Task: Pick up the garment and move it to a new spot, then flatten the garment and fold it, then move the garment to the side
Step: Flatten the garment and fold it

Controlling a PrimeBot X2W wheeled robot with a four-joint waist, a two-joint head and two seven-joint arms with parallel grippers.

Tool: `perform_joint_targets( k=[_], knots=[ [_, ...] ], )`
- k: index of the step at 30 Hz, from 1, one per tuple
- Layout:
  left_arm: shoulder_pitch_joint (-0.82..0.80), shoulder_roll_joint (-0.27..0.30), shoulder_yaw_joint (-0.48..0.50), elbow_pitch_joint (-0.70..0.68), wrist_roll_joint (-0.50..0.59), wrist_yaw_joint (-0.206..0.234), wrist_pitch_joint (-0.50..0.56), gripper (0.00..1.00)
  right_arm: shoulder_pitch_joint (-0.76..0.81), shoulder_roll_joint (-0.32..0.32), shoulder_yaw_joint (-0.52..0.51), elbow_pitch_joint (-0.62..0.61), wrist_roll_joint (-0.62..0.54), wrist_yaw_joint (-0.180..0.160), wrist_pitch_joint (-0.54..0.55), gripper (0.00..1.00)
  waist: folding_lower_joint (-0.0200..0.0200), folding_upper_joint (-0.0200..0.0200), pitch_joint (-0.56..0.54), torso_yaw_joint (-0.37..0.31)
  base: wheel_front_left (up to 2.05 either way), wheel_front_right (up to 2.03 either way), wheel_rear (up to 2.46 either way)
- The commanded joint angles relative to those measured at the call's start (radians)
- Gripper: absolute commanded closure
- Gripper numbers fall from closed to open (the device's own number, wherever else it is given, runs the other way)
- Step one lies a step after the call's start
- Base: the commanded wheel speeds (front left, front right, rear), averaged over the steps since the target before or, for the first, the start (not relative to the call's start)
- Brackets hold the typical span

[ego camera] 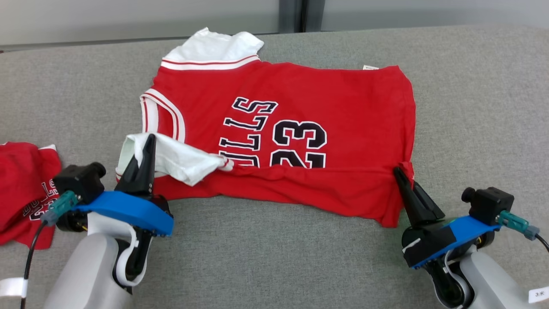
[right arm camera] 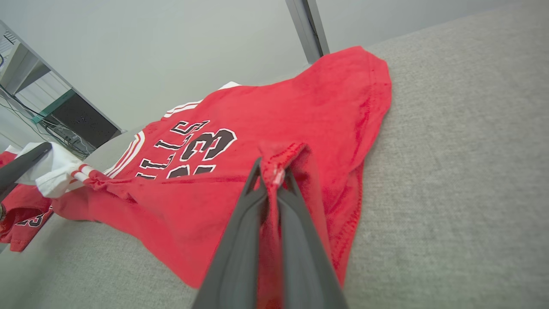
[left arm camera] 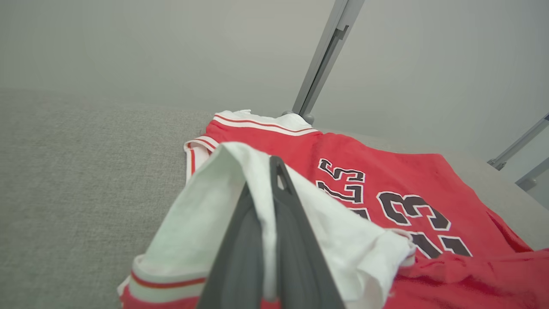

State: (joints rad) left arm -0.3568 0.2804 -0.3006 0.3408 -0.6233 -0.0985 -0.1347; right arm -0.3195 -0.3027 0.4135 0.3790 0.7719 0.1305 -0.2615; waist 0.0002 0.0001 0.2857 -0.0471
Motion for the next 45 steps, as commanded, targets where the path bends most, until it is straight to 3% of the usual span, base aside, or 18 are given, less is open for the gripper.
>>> perform_joint_targets(
  k=[1,5,6,7,8,17,24,30,45],
  knots=[
    [-0.029,0.0,-0.001,0.017,-0.001,-0.006,-0.007,1.0,-0.021,0.006,0.001,0.007,-0.008,0.001,-0.004,1.0,-0.0002,-0.0001,0.012,-0.006,0.0,0.0,0.0],
    [-0.088,0.003,-0.011,0.115,0.001,-0.015,-0.028,1.0,-0.05,0.019,-0.003,0.035,-0.02,0.001,-0.004,1.0,-0.0002,-0.0001,0.026,-0.012,0.0,0.0,0.0],
    [-0.1,0.002,-0.014,0.138,0.002,-0.017,-0.033,0.91,-0.055,0.019,-0.005,0.043,-0.031,0.001,-0.004,0.78,-0.0002,-0.0001,0.027,-0.013,0.0,0.0,0.0],
    [-0.11,-0.001,-0.017,0.156,0.003,-0.019,-0.041,0.33,-0.058,0.02,-0.002,0.052,-0.04,0.001,-0.004,0.24,-0.0002,-0.0001,0.027,-0.013,0.0,0.0,0.0],
    [-0.119,-0.004,-0.02,0.173,0.006,-0.02,-0.05,0.0,-0.059,0.022,-0.001,0.056,-0.05,0.001,-0.004,0.0,-0.0002,-0.0001,0.026,-0.013,0.0,0.0,0.0],
    [-0.065,0.007,-0.006,0.229,0.026,-0.023,-0.123,0.0,0.045,0.006,-0.075,0.006,-0.218,0.001,-0.004,0.0,-0.0002,-0.0001,-0.024,-0.004,0.0,0.0,0.0],
    [0.026,0.039,-0.007,0.222,0.077,0.007,-0.13,0.0,0.118,0.025,-0.133,0.001,-0.288,0.001,0.004,0.0,-0.0002,-0.0001,-0.042,0.002,0.0,0.0,0.0],
    [0.044,0.039,-0.016,0.264,0.079,0.003,-0.13,0.0,0.096,0.069,-0.151,0.045,-0.306,0.001,0.03,0.0,-0.0002,-0.0001,-0.038,0.007,0.0,0.0,0.0],
    [-0.086,0.009,-0.071,0.433,0.06,-0.023,-0.109,0.0,0.008,0.143,-0.163,0.187,-0.369,0.001,0.025,0.0,-0.0002,-0.0001,-0.008,0.0,0.0,0.0,0.0]
  ],
)
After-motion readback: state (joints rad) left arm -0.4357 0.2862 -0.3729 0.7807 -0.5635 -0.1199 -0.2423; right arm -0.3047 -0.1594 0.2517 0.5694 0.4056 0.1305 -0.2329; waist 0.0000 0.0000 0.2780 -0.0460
